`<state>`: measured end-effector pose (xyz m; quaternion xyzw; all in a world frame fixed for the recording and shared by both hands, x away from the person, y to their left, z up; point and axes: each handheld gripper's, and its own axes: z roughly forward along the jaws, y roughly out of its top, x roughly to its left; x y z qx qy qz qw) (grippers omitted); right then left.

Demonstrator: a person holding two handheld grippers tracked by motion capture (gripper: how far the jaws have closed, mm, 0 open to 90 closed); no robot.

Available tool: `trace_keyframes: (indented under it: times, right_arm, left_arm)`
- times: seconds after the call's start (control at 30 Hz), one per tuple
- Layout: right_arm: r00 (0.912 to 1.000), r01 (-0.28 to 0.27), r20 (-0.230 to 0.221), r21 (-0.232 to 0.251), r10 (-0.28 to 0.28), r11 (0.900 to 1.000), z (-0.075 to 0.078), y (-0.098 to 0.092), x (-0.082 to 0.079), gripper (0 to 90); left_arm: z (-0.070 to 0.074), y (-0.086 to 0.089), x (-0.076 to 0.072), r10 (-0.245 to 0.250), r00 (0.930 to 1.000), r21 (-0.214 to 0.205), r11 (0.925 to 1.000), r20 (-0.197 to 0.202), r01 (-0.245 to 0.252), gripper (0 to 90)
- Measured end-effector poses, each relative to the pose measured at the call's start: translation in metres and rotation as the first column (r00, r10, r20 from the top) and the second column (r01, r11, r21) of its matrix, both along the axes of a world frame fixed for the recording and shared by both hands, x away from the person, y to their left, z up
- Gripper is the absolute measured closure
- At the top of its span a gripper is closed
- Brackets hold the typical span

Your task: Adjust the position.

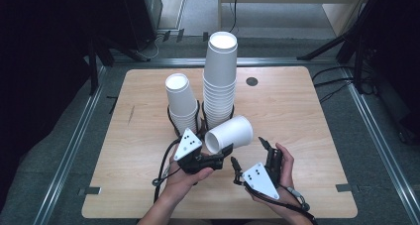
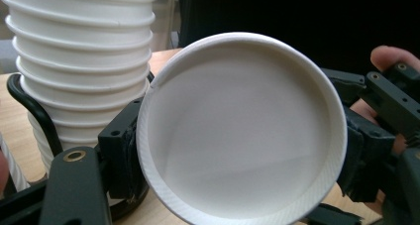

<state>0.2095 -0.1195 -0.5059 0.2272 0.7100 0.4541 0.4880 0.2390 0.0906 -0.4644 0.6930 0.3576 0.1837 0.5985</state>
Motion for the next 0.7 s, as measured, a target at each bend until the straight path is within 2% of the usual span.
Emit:
trace_keyframes:
  times: [0.13, 0.17, 0.2, 0.23, 0.27, 0.3, 0.33, 0.37, 0.4, 0.5, 0.53, 0.57, 0.6, 0.63, 0.7]
  right_arm:
    - [0.9981, 0.006, -0.061, 0.102, 0.000, 0.9947, 0.005, -0.003, 0.000, 2.6]
    - [0.9972, 0.008, -0.075, 0.134, 0.002, 0.9910, 0.007, -0.004, 0.000, 2.6]
    - [0.9945, 0.013, -0.104, 0.188, 0.006, 0.9821, 0.010, -0.006, 0.001, 2.5]
    - [0.9925, 0.022, -0.122, 0.217, 0.005, 0.9760, 0.012, -0.007, 0.001, 2.5]
    - [0.9925, 0.022, -0.122, 0.217, 0.005, 0.9760, 0.012, -0.007, 0.001, 2.5]
    - [0.9903, 0.038, -0.139, 0.256, -0.002, 0.9659, 0.014, -0.009, 0.001, 2.6]
    - [0.9889, 0.043, -0.149, 0.278, -0.001, 0.9596, 0.016, -0.009, 0.001, 2.5]
    - [0.9889, 0.043, -0.149, 0.278, -0.001, 0.9596, 0.016, -0.009, 0.001, 2.5]
    - [0.9825, 0.045, -0.185, 0.333, 0.018, 0.9417, 0.019, -0.010, 0.001, 2.6]
    - [0.9716, 0.046, -0.231, 0.409, 0.054, 0.9114, 0.023, -0.011, 0.001, 2.6]
    - [0.9716, 0.046, -0.231, 0.409, 0.054, 0.9114, 0.023, -0.011, 0.001, 2.6]
    - [0.9607, 0.059, -0.267, 0.461, 0.075, 0.8855, 0.025, -0.013, 0.001, 2.7]
    - [0.9541, 0.065, -0.286, 0.485, 0.088, 0.8721, 0.026, -0.014, 0.001, 2.7]
    - [0.9541, 0.065, -0.286, 0.485, 0.088, 0.8721, 0.026, -0.014, 0.001, 2.7]
    - [0.9385, 0.078, -0.324, 0.533, 0.118, 0.8425, 0.028, -0.016, 0.002, 2.8]
  left_arm:
    - [0.000, 0.001, -0.001, -0.006, 0.9996, -0.018, 0.9998, 0.028, 0.007, 22.4]
    - [0.000, 0.000, -0.001, 0.000, 0.9993, -0.021, 0.9998, 0.037, 0.001, 22.4]
    - [0.001, 0.001, -0.002, 0.006, 0.9990, -0.023, 0.9997, 0.043, -0.005, 22.4]
    - [0.001, 0.001, -0.002, 0.012, 0.9985, -0.031, 0.9995, 0.053, -0.010, 22.4]
    - [0.001, 0.002, -0.003, 0.011, 0.9981, -0.045, 0.9989, 0.061, -0.008, 22.4]
    - [0.002, 0.003, -0.003, 0.005, 0.9974, -0.071, 0.9975, 0.071, 0.000, 22.5]
    - [0.002, 0.003, -0.003, 0.005, 0.9974, -0.071, 0.9975, 0.071, 0.000, 22.5]
    - [0.002, 0.004, -0.003, 0.013, 0.9970, -0.075, 0.9972, 0.077, -0.007, 22.5]
    - [0.002, 0.004, -0.003, 0.023, 0.9960, -0.082, 0.9965, 0.086, -0.015, 22.5]
    - [0.000, 0.005, -0.002, 0.037, 0.9951, -0.121, 0.9924, 0.091, -0.026, 22.6]
    - [-0.001, 0.006, -0.001, 0.042, 0.9949, -0.131, 0.9909, 0.092, -0.029, 22.6]
    - [-0.001, 0.006, -0.001, 0.045, 0.9946, -0.132, 0.9907, 0.094, -0.032, 22.6]
    - [-0.001, 0.006, -0.001, 0.050, 0.9939, -0.127, 0.9912, 0.098, -0.037, 22.6]
    - [-0.002, 0.006, -0.001, 0.055, 0.9932, -0.126, 0.9911, 0.103, -0.042, 22.6]
    - [-0.002, 0.005, -0.002, 0.048, 0.9935, -0.134, 0.9904, 0.103, -0.034, 22.7]
